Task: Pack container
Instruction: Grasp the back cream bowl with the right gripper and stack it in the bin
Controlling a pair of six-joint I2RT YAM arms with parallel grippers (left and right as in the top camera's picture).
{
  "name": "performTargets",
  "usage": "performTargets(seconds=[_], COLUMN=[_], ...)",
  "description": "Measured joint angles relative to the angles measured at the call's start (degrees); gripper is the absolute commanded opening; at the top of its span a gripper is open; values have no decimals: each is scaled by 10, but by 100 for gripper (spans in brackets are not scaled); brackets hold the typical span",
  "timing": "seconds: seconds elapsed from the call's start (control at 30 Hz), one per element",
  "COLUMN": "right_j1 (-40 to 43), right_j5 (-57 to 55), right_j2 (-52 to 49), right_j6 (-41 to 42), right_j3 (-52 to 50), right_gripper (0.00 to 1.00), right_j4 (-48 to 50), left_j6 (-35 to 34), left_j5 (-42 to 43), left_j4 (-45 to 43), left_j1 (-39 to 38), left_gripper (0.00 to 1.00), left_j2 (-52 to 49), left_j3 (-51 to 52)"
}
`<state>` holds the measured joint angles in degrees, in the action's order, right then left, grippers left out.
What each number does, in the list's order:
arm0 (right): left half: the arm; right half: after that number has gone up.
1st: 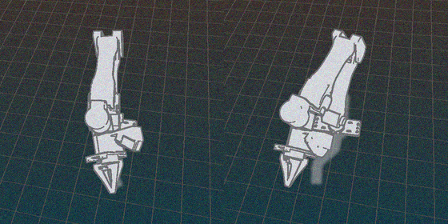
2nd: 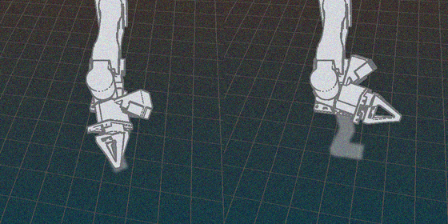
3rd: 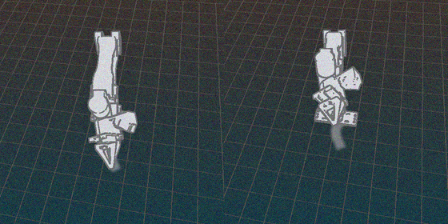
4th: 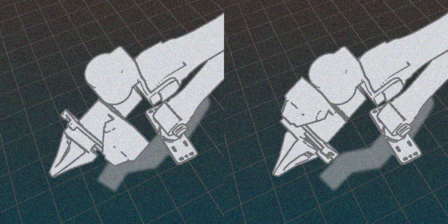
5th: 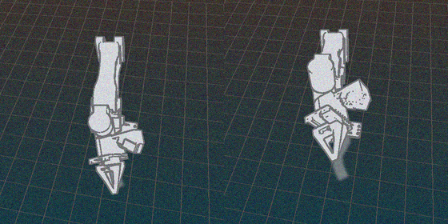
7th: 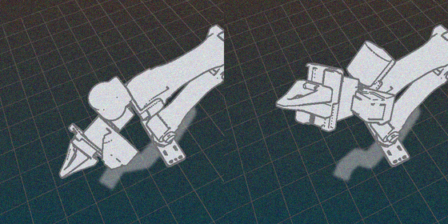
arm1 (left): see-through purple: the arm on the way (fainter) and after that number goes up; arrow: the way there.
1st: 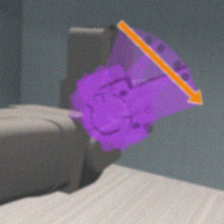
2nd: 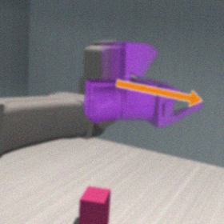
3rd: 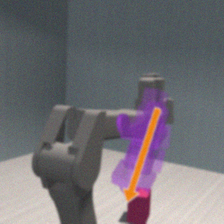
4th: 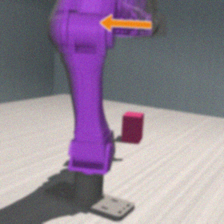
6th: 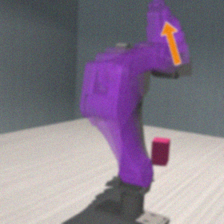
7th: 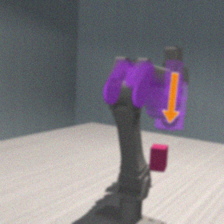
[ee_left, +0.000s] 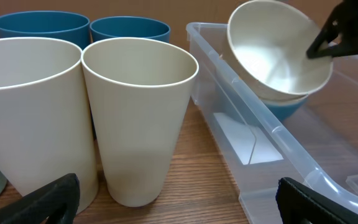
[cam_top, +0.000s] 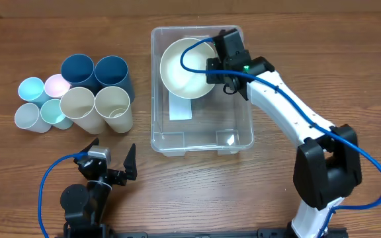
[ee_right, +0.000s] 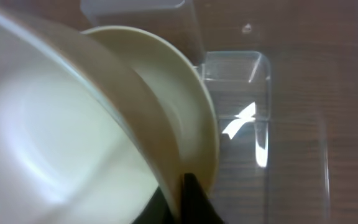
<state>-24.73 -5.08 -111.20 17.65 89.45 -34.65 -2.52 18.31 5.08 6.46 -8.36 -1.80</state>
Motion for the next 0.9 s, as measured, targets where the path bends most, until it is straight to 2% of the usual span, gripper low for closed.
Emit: performTargets(seconds=[0.1, 0.27, 0.4, 0.43, 0.5, 0.53, 0.57, 0.6, 0.67, 0.9], right_j1=[0, 0, 5, 11, 43, 59, 75, 101, 124, 69], right_j5=[-2, -5, -35, -41, -43, -38, -22, 10, 64, 128], right_j2=[3, 22, 99, 124, 188, 205, 218, 234, 236, 91], right_j6=[-19, -46, -49, -45, -32, -30, -28, -20, -10, -12], right_j3=[1, 18, 33, 37, 49, 52, 55, 58, 59, 47], right_gripper=[47, 54, 58, 57, 46, 34, 27, 14, 4, 4], right_j4=[10, -38, -93, -107, -135, -144, -148, -152, -154, -134], left_j6=[0, 0, 0, 0, 0, 0, 0, 0, 0, 0], left_j5=[0, 0, 0, 0, 0, 0, 0, 0, 0, 0], left_j4=[0, 0, 0, 0, 0, 0, 0, 0, 0, 0], left_j1=[0, 0, 0, 0, 0, 0, 0, 0, 0, 0], left_gripper=[100, 100, 100, 100, 100, 100, 100, 100, 100, 100], left_j2=[0, 0, 0, 0, 0, 0, 0, 0, 0, 0], left_j3=[0, 0, 0, 0, 0, 0, 0, 0, 0, 0])
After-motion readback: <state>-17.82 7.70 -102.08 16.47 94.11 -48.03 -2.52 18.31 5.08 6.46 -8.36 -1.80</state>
